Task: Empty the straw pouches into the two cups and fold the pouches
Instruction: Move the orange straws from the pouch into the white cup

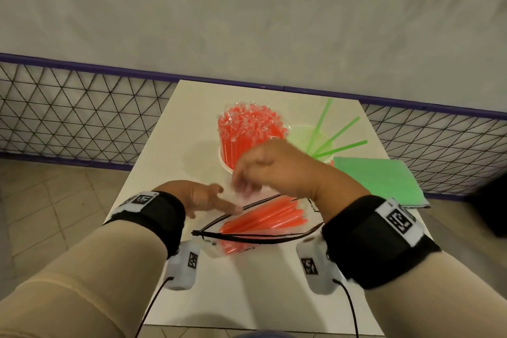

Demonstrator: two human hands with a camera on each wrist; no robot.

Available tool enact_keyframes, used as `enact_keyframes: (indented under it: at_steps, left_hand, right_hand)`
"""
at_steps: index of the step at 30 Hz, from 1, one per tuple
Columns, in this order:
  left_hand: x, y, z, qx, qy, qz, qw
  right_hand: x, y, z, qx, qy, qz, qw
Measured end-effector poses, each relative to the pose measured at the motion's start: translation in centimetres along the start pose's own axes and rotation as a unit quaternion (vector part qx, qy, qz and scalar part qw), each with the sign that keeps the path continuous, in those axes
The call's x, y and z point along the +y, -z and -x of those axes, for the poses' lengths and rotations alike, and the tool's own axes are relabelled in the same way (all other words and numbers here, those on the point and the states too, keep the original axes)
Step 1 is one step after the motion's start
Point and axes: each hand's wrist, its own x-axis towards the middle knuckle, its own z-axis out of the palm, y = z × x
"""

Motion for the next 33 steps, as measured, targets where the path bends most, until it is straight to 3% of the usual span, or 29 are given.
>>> enact_keyframes:
  at_steps: [2,3,5,7,10,16,21,26,30,33]
  left_hand:
    - [-0.4,-0.5,0.3,-0.058,0.035,-0.066,0.995]
    - [-0.3,-0.8,0.4,-0.065,0.034,-0.088,0.993]
    - [0.0,-1.7,0.2,-0.058,0.01,-0.105,0.993]
    - [0.1,-2.3,-0.5,-0.001,-0.019,-0.17,0.985]
    - [0.4,-3.1,-1.0,0.092,-0.065,-0.31,0.944]
    - [0.1,-3.9,-2.6,0.149,-0.075,-0.281,0.945]
    - [0.4,-4.1,-2.7,0.142,-0.078,-0.313,0.936]
    - [0.7,-4.4,-3.1,0.144,-0.085,-0.343,0.924]
    - [0.7,-4.4,-3.1,0.143,-0.082,-0.339,0.926]
    - [0.8,-4.1,-3.0,0.144,-0.078,-0.339,0.926]
  right_hand:
    - [1.6,-2.1,-0.1,-0.192,-0.075,0.109,0.973]
    - [3.1,-3.6,-0.4,-0.222,-0.101,0.189,0.951]
    - [6.7,-6.2,-1.1,-0.179,-0.115,0.289,0.933]
    - [10.1,-8.1,-1.3,-0.13,-0.113,0.33,0.928]
    - [13.1,-10.2,-1.2,-0.109,-0.103,0.347,0.926]
    - [14.3,-11.1,-1.5,-0.072,-0.068,0.303,0.948]
    - [14.8,-11.0,-1.4,-0.126,-0.119,0.319,0.932]
    - [14.8,-11.8,-1.4,-0.086,-0.101,0.359,0.924]
    - [14.1,-12.1,-1.5,-0.11,-0.108,0.387,0.909]
    - [14.1,-11.7,-0.7,-0.078,-0.085,0.367,0.923]
